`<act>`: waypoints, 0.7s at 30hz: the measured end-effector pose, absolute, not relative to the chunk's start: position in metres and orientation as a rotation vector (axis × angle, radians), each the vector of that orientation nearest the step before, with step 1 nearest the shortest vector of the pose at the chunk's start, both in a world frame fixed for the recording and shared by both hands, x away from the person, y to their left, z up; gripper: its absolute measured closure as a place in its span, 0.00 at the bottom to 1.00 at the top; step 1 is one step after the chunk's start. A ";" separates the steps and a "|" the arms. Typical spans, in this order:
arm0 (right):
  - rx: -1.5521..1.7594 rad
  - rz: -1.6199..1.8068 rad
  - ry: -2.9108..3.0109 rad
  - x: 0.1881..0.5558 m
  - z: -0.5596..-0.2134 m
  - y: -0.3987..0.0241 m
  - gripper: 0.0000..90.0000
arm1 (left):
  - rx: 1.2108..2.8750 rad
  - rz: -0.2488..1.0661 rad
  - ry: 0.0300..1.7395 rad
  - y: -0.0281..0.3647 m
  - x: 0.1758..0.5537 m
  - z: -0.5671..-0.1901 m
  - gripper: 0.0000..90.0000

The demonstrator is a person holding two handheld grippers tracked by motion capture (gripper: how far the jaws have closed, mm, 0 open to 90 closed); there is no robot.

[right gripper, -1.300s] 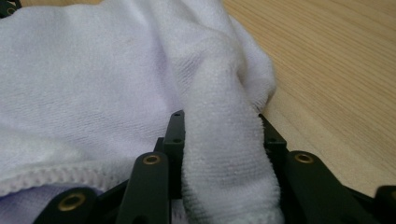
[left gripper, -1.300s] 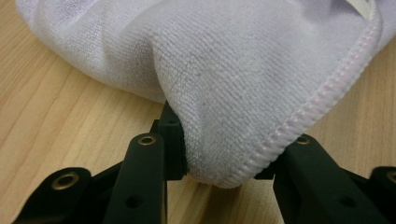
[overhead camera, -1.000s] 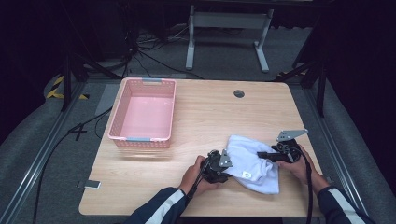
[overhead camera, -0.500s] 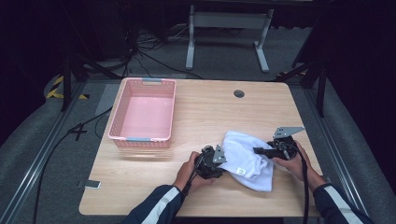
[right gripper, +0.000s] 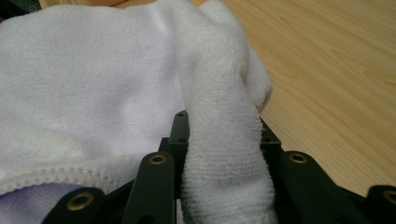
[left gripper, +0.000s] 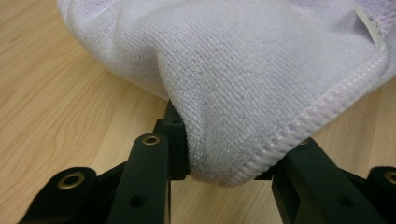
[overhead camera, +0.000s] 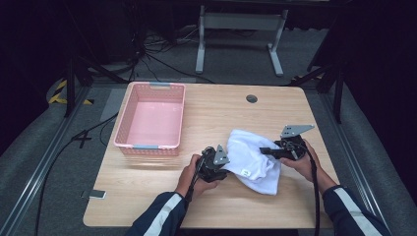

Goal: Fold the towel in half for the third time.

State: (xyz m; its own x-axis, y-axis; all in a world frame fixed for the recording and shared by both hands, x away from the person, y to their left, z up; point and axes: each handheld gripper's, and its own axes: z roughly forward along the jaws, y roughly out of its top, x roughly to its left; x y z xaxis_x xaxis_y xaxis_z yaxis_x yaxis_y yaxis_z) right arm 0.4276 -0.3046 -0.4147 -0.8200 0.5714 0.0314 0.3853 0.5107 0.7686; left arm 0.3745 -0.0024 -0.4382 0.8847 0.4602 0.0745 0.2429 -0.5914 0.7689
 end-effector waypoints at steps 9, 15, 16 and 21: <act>0.765 1.214 2.534 0.443 -0.401 -0.281 0.75 | 2.182 0.378 0.545 0.019 0.378 -0.428 0.74; 0.730 1.234 2.533 0.452 -0.391 -0.264 0.75 | 2.153 0.411 0.576 0.033 0.379 -0.421 0.74; 0.728 1.237 2.534 0.453 -0.389 -0.262 0.75 | 2.148 0.419 0.585 0.036 0.379 -0.419 0.74; 0.691 1.239 2.542 0.462 -0.382 -0.246 0.75 | 2.133 0.438 0.613 0.046 0.378 -0.416 0.74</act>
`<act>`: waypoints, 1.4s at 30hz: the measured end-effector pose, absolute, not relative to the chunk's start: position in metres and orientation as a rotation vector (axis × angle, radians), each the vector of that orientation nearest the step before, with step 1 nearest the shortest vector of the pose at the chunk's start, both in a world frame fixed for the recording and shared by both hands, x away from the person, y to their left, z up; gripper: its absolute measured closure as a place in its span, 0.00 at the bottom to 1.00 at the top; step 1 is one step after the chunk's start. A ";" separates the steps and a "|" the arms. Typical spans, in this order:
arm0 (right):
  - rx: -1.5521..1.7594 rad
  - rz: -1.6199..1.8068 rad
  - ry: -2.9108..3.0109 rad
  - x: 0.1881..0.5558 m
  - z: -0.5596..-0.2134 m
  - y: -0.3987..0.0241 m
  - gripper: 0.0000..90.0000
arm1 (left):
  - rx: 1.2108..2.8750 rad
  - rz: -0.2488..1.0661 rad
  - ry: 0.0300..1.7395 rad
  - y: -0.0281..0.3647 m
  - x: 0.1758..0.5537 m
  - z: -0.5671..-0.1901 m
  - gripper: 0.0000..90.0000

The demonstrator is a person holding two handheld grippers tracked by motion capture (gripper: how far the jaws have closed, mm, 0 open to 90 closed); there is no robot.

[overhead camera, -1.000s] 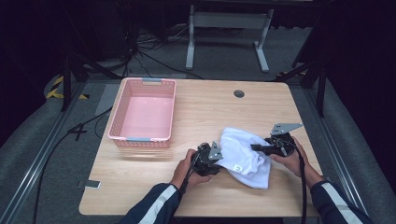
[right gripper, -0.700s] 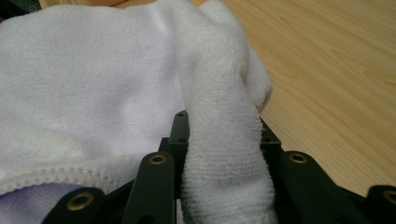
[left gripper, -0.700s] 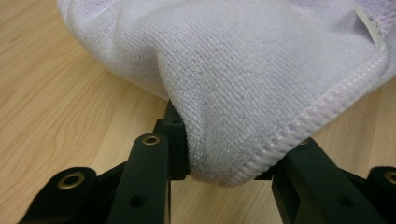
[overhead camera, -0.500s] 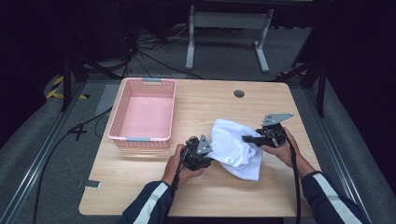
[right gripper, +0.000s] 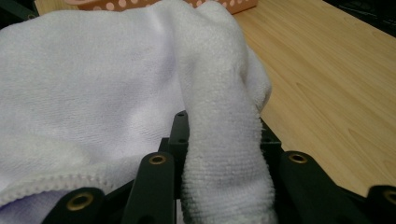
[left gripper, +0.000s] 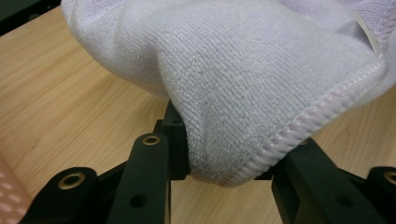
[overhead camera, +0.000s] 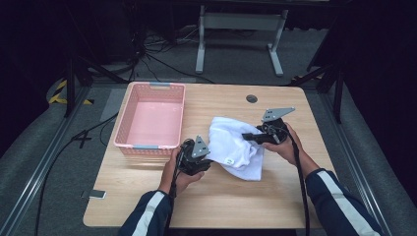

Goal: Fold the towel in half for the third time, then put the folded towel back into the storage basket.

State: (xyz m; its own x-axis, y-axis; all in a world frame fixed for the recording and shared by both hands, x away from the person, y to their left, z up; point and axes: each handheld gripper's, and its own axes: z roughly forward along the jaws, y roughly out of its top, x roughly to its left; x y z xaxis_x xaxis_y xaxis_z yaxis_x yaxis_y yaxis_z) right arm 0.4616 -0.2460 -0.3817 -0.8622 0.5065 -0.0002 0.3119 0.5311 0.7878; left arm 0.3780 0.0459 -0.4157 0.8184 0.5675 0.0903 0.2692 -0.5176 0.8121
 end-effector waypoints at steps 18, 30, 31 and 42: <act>0.569 1.282 2.560 0.489 -0.358 -0.184 0.75 | 2.018 0.529 0.765 0.099 0.379 -0.397 0.74; 0.547 1.277 2.566 0.497 -0.351 -0.163 0.75 | 1.987 0.555 0.795 0.113 0.380 -0.393 0.74; 0.542 1.273 2.564 0.497 -0.350 -0.162 0.75 | 1.980 0.558 0.801 0.114 0.380 -0.393 0.74; 0.529 1.264 2.561 0.505 -0.341 -0.142 0.75 | 1.971 0.614 0.830 0.129 0.383 -0.388 0.74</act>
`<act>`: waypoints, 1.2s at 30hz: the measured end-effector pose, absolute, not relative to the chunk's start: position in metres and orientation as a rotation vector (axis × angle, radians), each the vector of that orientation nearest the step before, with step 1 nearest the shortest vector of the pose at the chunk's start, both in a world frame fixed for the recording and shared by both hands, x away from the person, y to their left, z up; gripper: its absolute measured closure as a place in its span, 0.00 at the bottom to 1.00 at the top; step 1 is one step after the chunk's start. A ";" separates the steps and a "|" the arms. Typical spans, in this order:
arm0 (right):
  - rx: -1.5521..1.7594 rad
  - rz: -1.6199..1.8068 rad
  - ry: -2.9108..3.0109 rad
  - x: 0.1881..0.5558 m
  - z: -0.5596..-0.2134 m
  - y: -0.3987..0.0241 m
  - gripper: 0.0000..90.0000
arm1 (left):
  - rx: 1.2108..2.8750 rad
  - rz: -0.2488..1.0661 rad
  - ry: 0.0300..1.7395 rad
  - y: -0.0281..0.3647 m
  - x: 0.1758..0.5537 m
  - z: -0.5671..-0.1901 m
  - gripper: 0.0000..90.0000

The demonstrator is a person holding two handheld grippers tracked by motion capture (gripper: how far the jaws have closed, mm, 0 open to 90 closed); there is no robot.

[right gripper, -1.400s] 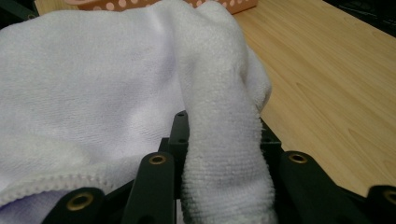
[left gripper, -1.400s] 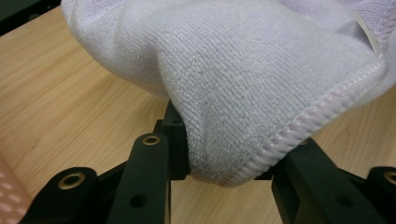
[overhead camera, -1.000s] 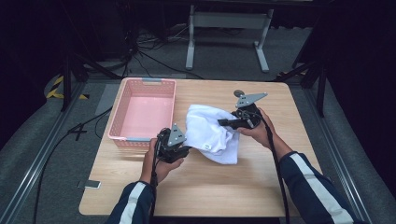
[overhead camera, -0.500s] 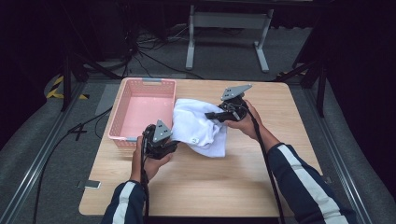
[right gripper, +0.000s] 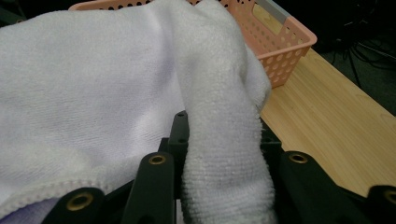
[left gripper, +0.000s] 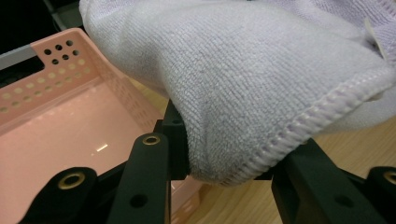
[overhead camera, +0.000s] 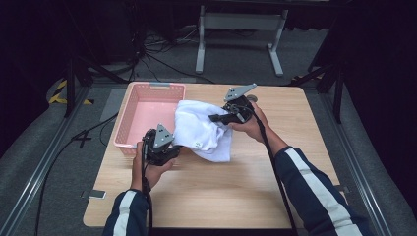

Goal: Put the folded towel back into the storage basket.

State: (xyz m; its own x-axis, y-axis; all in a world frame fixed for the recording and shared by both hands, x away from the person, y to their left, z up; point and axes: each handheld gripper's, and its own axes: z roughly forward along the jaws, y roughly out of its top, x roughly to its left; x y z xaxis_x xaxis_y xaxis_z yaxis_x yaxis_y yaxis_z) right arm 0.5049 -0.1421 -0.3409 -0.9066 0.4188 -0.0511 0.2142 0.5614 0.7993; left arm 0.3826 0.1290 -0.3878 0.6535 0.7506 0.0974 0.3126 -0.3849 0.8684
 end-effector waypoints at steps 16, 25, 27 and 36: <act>0.485 1.304 2.561 0.527 -0.328 -0.077 0.75 | 1.921 0.697 0.957 0.185 0.391 -0.378 0.75; 0.462 1.333 2.567 0.537 -0.327 -0.036 0.75 | 1.911 0.755 1.029 0.218 0.392 -0.375 0.74; 0.465 1.344 2.570 0.539 -0.328 -0.027 0.75 | 1.896 0.760 1.057 0.226 0.393 -0.376 0.74; 0.463 1.345 2.567 0.554 -0.335 0.006 0.75 | 1.895 0.792 1.138 0.244 0.403 -0.380 0.74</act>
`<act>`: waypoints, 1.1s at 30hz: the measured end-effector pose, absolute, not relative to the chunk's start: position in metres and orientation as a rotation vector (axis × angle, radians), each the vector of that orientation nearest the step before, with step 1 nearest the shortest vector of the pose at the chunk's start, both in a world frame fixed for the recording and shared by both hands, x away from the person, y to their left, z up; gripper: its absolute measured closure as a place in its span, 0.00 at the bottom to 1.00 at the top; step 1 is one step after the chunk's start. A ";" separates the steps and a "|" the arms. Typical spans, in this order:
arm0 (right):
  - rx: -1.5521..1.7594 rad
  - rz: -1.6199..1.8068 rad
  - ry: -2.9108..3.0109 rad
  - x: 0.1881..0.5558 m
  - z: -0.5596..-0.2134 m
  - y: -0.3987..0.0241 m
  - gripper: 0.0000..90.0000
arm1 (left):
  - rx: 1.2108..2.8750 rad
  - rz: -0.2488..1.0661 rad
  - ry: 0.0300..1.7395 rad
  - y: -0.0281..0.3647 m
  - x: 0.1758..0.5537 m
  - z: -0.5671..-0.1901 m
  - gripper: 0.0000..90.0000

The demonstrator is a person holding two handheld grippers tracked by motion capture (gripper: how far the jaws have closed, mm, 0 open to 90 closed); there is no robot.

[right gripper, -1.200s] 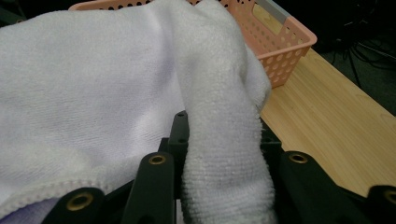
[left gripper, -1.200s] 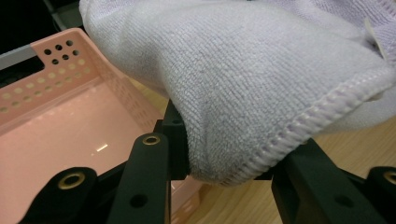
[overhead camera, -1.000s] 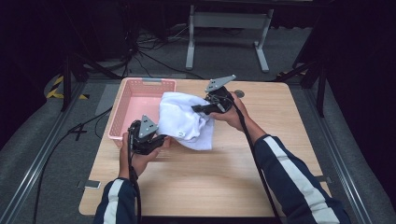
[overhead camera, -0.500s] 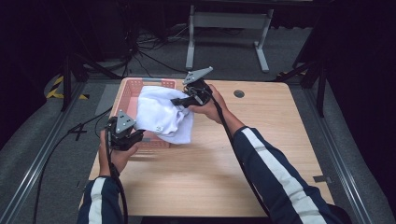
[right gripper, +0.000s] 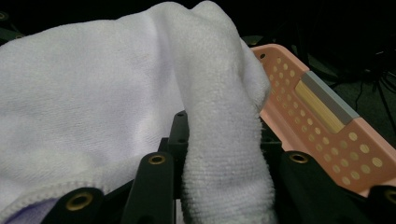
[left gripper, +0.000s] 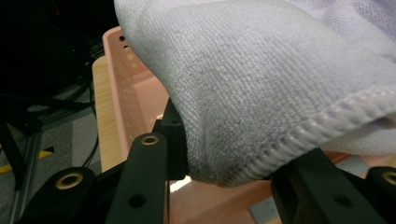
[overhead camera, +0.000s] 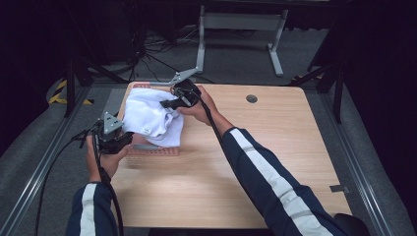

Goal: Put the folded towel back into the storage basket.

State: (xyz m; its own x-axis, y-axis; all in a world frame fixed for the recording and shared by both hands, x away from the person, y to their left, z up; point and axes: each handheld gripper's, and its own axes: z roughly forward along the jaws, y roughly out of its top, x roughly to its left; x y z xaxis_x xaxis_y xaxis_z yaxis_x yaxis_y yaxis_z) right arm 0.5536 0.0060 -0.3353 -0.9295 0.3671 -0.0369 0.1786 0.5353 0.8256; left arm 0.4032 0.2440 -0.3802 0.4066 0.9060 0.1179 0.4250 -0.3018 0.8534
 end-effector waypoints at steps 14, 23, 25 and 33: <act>0.528 1.326 2.579 0.568 -0.365 0.017 0.73 | 1.930 0.779 1.226 0.245 0.420 -0.404 0.72; 0.582 1.198 2.599 0.570 -0.387 0.011 0.55 | 1.994 0.762 1.274 0.237 0.418 -0.415 0.53; 0.589 1.167 2.592 0.570 -0.391 0.006 0.48 | 1.982 0.755 1.285 0.238 0.417 -0.415 0.40; 0.558 1.159 2.591 0.561 -0.385 -0.012 0.42 | 1.918 0.736 1.180 0.230 0.402 -0.403 0.30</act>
State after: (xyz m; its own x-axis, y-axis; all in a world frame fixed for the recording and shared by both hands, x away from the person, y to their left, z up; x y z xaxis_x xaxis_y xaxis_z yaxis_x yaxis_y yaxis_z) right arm 0.5612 -0.0124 -0.3850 -0.8959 0.4390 -0.0686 0.2415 0.6106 0.7542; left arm 0.4016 0.2302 -0.4031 0.4087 0.9088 0.0842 0.4750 -0.2905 0.8307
